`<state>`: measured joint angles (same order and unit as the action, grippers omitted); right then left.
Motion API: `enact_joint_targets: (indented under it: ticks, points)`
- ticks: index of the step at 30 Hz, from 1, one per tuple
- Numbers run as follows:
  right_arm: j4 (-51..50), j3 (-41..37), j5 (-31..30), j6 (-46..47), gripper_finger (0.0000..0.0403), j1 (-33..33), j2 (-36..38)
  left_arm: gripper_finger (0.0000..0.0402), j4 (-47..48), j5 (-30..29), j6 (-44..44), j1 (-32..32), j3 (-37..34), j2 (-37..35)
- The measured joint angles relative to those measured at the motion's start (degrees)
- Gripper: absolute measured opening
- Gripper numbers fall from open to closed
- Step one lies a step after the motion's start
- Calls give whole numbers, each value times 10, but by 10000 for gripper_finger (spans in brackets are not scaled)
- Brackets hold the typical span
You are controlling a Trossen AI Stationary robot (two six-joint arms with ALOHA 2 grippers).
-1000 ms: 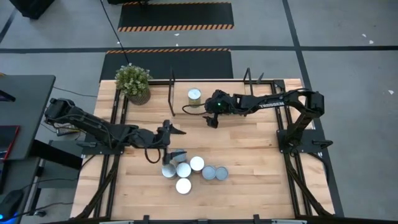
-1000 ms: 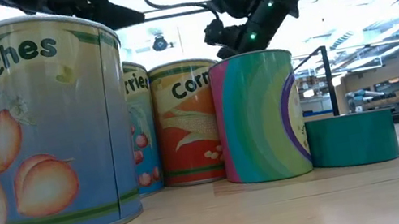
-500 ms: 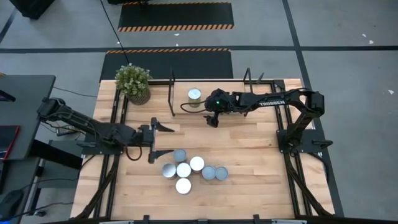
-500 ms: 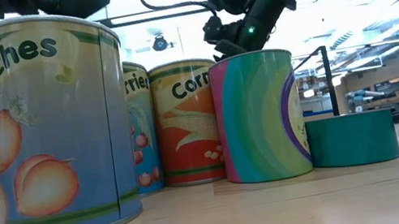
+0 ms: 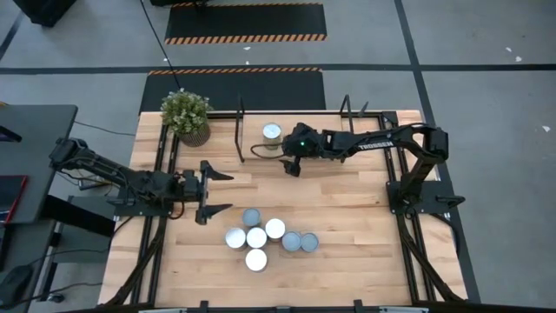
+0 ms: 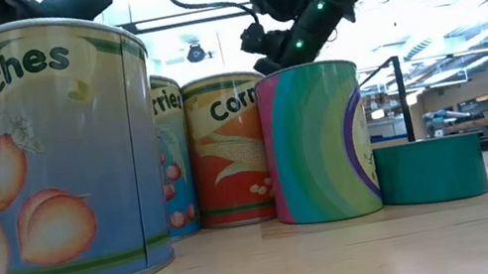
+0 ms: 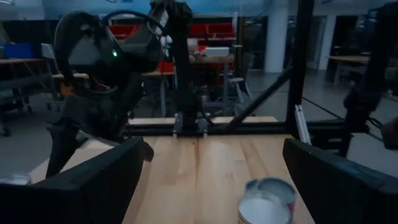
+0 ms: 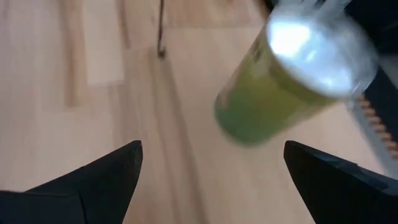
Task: Pick and place cans onto a shelf
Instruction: Put the canned oranges on the shelf
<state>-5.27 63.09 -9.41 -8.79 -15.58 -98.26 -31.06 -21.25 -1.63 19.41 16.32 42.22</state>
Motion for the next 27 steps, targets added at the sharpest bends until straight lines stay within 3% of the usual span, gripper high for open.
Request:
enact_joint_targets:
  ticks: [6, 15, 21, 27]
  points:
    - [37, 11, 9, -55, 399, -40, -24, 389, 7, -20, 5, -1, 0, 1]
    - [28, 129, -15, -178, 399, -86, -127, 389, 11, -21, 10, -2, 0, 1]
    - [-80, 245, 2, -190, 399, -93, -185, 389, 15, -22, 11, -2, 0, 1]
    - [-122, 273, 35, -192, 399, -102, -186, 389, 23, -23, 13, -3, 0, 1]
